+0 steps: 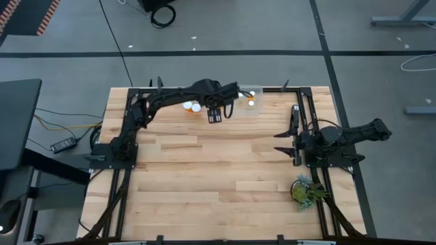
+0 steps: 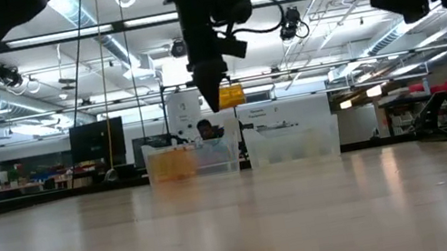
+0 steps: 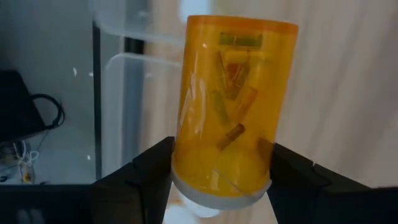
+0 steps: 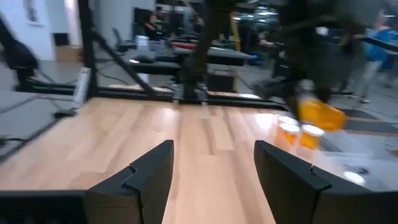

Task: Pick and place medicine bottles into bin by pill shape (circle, oval)
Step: Adjust the large orange pill bottle on the transparent bin

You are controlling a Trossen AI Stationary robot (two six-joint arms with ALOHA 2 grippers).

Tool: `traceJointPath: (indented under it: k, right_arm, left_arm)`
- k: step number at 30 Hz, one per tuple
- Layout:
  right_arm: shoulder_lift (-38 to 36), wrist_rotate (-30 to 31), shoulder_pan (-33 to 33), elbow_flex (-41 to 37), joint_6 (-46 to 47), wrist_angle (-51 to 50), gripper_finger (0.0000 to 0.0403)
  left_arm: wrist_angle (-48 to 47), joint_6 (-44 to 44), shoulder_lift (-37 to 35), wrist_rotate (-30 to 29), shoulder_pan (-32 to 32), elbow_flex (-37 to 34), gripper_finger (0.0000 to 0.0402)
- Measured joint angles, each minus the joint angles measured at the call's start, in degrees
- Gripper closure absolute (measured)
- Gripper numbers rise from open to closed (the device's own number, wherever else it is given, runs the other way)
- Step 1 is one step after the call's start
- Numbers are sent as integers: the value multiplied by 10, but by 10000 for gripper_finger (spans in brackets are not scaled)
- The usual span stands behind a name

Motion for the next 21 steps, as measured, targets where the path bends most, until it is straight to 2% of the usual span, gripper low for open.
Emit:
traceJointPath:
  k: [5, 10, 21]
  right_arm:
    - [33, 26, 0, -10, -8, 40, 173]
    - [98, 36, -7, -11, -2, 96, 173]
    - [269, 24, -76, 2, -40, 194, 153]
  left_arm:
    - [-1, -34, 0, 0, -48, 0, 179]
    - [13, -45, 0, 0, -92, 0, 175]
    - [137, -58, 1, 0, -150, 0, 175]
